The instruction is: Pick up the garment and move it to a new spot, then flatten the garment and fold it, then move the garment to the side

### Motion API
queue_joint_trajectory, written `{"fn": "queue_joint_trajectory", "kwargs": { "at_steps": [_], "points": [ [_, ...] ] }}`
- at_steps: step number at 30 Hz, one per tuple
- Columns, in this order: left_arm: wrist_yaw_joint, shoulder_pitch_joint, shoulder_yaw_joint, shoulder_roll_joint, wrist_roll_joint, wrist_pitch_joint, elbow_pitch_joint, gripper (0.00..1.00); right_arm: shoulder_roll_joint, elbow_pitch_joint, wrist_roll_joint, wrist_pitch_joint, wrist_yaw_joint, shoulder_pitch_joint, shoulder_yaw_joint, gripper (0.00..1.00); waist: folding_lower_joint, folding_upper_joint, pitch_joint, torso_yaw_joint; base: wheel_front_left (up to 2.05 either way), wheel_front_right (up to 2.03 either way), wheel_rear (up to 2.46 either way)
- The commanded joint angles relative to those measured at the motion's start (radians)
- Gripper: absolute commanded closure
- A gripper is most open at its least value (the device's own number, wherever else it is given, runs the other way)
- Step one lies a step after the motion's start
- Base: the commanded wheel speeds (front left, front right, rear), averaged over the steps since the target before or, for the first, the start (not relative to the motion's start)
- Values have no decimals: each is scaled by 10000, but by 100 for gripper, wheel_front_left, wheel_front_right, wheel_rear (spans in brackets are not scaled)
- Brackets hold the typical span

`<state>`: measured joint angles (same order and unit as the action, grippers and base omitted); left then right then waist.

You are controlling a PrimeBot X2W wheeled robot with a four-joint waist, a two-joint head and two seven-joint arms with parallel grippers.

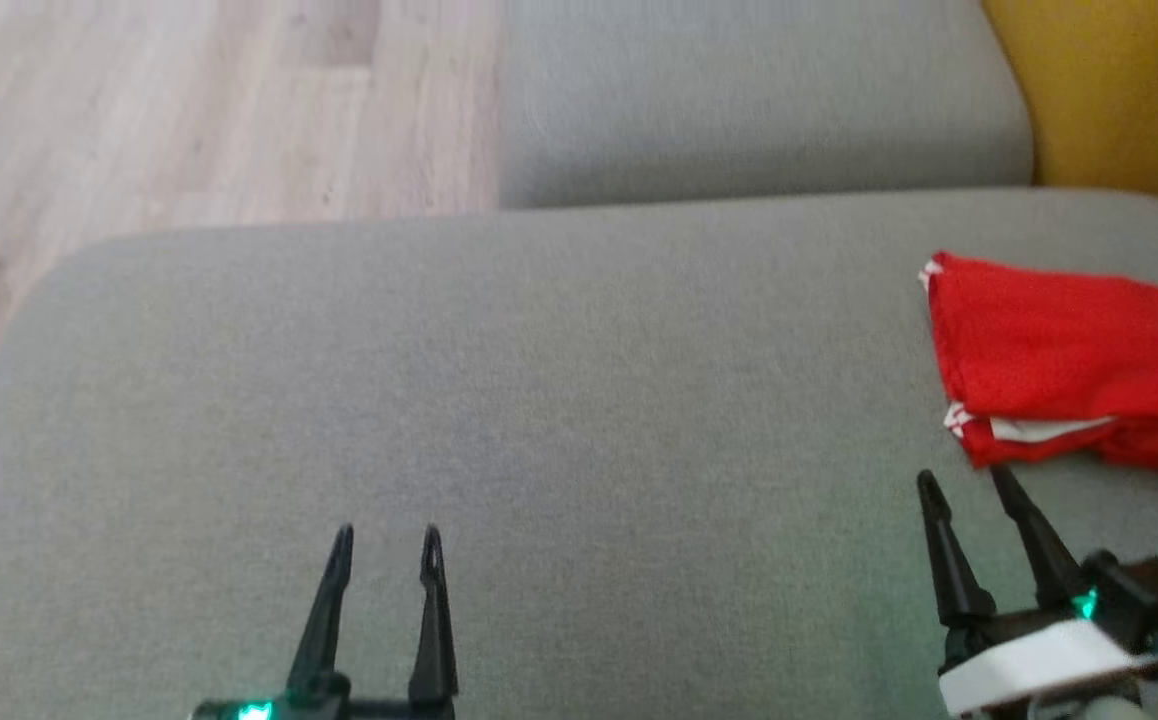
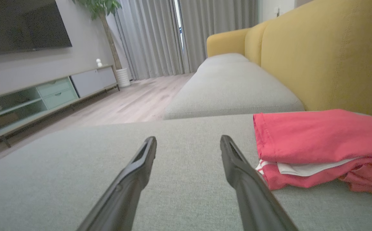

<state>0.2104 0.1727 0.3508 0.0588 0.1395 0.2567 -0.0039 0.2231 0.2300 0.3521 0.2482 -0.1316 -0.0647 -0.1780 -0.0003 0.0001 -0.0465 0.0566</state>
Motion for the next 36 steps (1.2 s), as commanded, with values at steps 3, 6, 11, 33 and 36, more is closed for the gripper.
{"fn": "queue_joint_trajectory", "kwargs": {
  "at_steps": [3,6,11,33,36],
  "points": [
    [-117,81,-439,-2,-75,51,-416,0,-462,-930,-625,130,9,-429,546,0,3,-1,-437,184,0,0,0],
    [-207,275,-517,-4,-149,51,-490,0,-842,-1186,-926,132,9,-928,852,0,3,-1,-558,217,0,0,0],
    [-351,347,-640,-13,-231,51,-514,0,-1056,-1351,-1201,134,9,-1245,1054,0,3,-1,-654,208,0,0,0],
    [-694,541,-583,79,1398,-261,463,100,-1235,-477,255,-287,1,-1325,1314,100,3,-1,-613,89,0,0,0],
    [-775,441,-660,96,1778,-330,540,100,-1235,-457,597,-362,1,-1242,1339,100,3,-1,-584,72,0,0,0]
  ]
}}
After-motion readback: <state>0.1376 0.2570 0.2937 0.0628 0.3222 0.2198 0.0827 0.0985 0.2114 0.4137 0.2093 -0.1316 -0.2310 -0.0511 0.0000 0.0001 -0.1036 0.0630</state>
